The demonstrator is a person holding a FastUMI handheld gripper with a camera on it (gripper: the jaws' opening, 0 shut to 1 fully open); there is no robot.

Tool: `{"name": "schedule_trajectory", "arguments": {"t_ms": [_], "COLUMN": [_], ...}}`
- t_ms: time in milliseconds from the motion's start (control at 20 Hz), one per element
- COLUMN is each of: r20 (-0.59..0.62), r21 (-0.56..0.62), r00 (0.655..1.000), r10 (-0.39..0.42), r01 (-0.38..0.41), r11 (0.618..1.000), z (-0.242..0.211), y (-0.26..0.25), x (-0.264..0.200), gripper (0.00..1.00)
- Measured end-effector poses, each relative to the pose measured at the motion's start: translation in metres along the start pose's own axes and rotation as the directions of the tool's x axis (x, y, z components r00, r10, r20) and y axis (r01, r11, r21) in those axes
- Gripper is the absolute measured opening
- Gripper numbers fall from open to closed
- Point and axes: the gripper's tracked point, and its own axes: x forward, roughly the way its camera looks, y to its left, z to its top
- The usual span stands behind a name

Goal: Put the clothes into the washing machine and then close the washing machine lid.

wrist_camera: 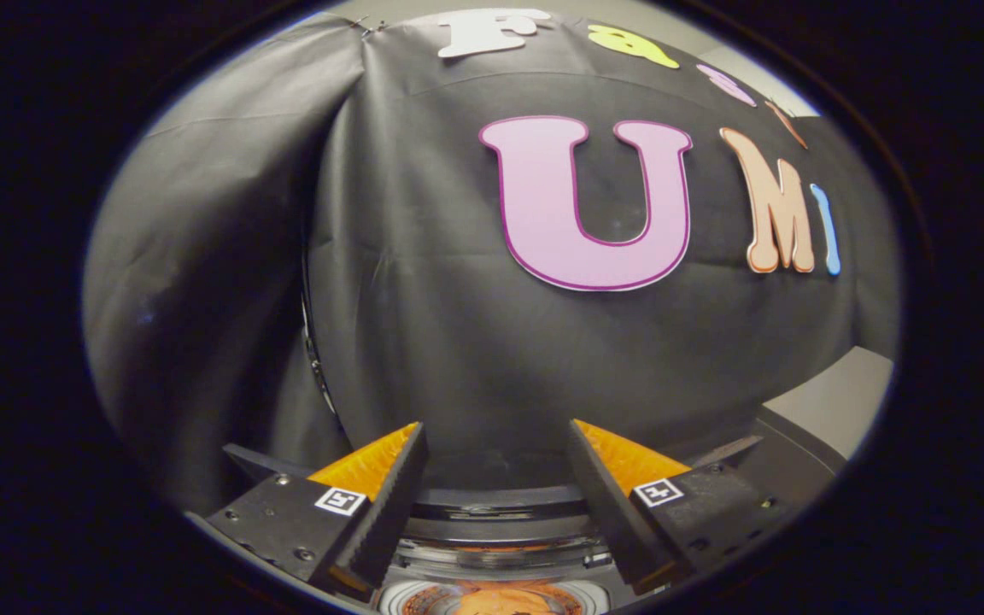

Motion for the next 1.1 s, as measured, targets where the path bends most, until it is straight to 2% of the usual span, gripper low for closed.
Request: {"name": "schedule_trajectory", "arguments": {"t_ms": [550, 1100], "r20": [0.100, 0.103], "r21": [-0.001, -0.006], "r00": [0.995, 0.995], "r10": [-0.014, -0.010], "r01": [0.014, 0.011], "r11": [1.000, 1.000], "z": [0.0083, 0.0056], "y": [-0.0048, -0.0060], "x": [0.0060, 0.0054], "gripper": [0.98, 0.97]}}
